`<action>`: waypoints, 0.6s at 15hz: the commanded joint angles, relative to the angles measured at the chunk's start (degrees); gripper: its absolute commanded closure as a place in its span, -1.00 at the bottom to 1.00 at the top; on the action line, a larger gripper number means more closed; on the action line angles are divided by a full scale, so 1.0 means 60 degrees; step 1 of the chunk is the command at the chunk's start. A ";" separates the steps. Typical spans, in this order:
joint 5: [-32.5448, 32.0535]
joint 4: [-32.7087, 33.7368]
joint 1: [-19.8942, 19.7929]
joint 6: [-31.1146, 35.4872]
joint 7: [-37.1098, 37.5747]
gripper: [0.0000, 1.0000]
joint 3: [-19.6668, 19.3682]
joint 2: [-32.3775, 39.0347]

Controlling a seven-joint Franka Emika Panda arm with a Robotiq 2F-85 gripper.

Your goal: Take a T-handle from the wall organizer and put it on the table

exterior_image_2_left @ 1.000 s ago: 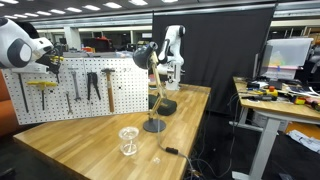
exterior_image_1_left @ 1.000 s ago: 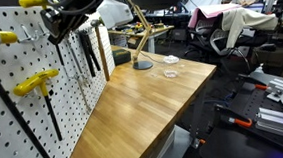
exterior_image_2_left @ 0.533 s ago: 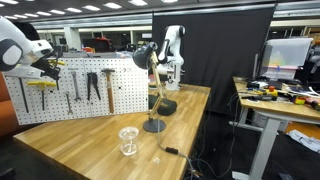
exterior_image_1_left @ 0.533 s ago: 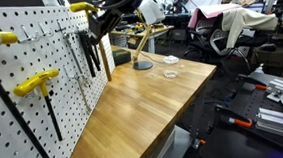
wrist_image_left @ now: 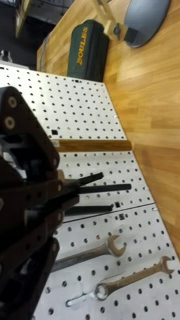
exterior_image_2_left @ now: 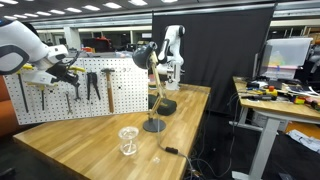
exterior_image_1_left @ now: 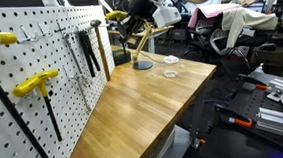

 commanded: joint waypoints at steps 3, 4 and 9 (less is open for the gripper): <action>0.2250 -0.1052 0.1264 0.0159 0.0192 0.96 0.0076 0.0981; 0.2473 -0.1161 0.1452 0.0004 0.0318 0.96 0.0146 0.1173; 0.2798 -0.1233 0.1946 -0.0438 0.0743 0.96 0.0234 0.1777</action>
